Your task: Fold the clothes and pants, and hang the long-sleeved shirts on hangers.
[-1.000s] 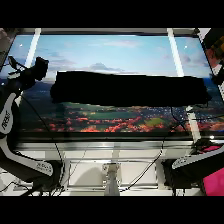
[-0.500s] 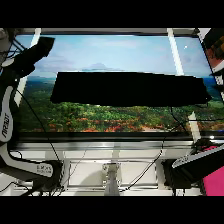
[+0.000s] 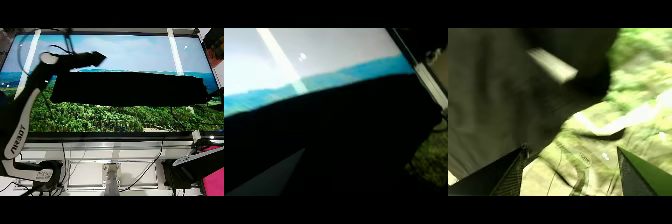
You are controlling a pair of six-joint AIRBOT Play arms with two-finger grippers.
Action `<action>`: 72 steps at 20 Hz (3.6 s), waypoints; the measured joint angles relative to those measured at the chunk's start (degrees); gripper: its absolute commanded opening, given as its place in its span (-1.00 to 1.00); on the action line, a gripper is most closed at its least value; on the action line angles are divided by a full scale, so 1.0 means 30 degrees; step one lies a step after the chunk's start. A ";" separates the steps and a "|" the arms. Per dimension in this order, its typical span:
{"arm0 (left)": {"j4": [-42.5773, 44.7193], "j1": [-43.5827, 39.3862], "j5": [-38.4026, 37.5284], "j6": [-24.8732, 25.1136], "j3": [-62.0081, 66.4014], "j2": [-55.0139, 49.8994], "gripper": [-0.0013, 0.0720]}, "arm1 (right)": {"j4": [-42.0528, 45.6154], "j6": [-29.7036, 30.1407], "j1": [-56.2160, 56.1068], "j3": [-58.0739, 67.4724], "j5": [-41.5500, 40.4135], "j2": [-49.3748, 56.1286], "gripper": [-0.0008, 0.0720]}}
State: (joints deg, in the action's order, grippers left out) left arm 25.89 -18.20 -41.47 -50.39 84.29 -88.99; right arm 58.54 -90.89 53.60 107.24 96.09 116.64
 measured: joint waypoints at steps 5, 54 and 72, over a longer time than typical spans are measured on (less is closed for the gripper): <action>0.1231 -0.3483 0.2856 -0.1661 0.0000 -0.0714 0.12 | -0.1537 0.0503 0.0029 -0.0102 -0.1515 0.1727 0.71; 1.0280 0.1690 -0.2084 -1.2429 0.1829 0.1370 -0.91 | 0.1413 0.3840 -1.8520 0.2929 -0.3373 -0.3599 -0.94; 1.0309 0.0138 -0.2586 -1.1905 0.1821 0.1319 -0.95 | -0.5661 0.6506 -1.2604 -1.0724 -0.7570 -0.3424 -0.94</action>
State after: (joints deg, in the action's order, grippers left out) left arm 56.82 -17.78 -49.23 -86.11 89.76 -85.03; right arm 41.56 -71.37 15.79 75.07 73.38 106.37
